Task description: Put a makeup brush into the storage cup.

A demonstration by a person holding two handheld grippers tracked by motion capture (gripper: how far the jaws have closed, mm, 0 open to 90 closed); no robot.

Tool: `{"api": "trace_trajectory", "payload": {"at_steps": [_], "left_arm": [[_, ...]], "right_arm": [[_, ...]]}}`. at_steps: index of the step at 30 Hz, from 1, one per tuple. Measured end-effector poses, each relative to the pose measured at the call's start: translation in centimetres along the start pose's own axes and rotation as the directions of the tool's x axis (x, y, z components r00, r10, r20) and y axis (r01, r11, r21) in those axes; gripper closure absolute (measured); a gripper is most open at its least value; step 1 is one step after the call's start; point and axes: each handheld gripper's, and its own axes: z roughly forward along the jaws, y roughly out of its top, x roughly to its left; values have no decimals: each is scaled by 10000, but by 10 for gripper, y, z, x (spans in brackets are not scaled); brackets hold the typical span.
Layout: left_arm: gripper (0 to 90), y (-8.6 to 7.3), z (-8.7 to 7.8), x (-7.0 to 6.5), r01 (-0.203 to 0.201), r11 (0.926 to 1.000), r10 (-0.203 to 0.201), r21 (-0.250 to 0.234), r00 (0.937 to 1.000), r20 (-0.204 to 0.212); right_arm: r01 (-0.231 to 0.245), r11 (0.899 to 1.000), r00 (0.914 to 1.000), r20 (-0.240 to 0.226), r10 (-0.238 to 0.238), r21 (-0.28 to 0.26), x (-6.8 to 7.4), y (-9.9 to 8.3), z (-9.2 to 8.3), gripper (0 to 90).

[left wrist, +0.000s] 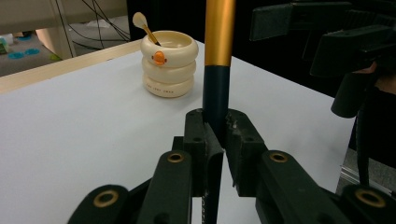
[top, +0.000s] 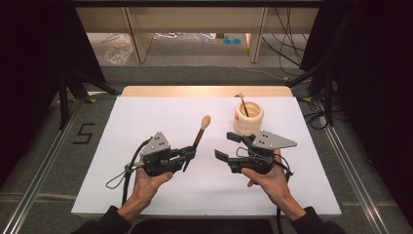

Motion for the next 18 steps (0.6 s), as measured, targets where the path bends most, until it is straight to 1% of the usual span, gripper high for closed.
{"api": "trace_trajectory", "payload": {"at_steps": [1,2,3,4,5,7,8,9,10,11,12,14,15,17,18], "left_arm": [[788,0,0,-1,40,10000,-40,23,10000,5],[788,0,0,-1,7,10000,-7,29,10000,15],[788,0,0,-1,-107,9999,107,12,9999,73],[788,0,0,-1,-141,9999,141,40,9999,81],[788,0,1,-2,-58,10000,58,29,10000,67],[788,0,1,-3,-33,10000,33,10,10000,29],[788,-1,1,-3,-20,10000,20,12,10000,48],[788,0,1,-3,-187,9998,186,15,9998,98],[788,0,1,-3,-159,9999,159,2,9998,111],[788,0,1,-4,-116,9999,116,-5,9999,118],[788,0,2,-4,-95,10000,95,-1,9999,113],[788,0,2,-4,-77,10000,76,13,9999,141],[788,-1,2,-5,-80,10000,79,17,9999,141],[788,-1,2,-5,-78,10000,78,4,9998,155],[788,0,2,-4,-221,9997,222,-61,9995,227]], "right_arm": [[17,9999,9999,-128,-16,100,0,1,0,285],[17,10000,10000,-85,-18,-37,1,2,2,287],[-8,10000,9998,-212,8,3,2,3,3,290],[-4,10000,9998,-212,4,-26,2,3,5,292],[-52,10000,9996,-267,51,-39,2,4,5,293],[-30,9999,9997,-227,27,-169,3,4,8,297],[-85,9999,9993,-370,83,-74,3,5,8,301],[-98,9998,9994,-323,92,-185,3,4,10,304],[-151,9999,9989,-438,150,-32,3,5,10,306],[-158,9997,9988,-467,150,-183,3,4,13,311],[-160,9998,9985,-531,156,-73,3,5,14,321],[-179,9996,9981,-587,166,-227,3,4,17,326],[-203,9998,9981,-583,199,-63,4,5,17,336],[-216,9996,9979,-623,202,-207,3,4,19,366],[-273,9995,9971,-718,263,-128,3,4,19,370]]}}
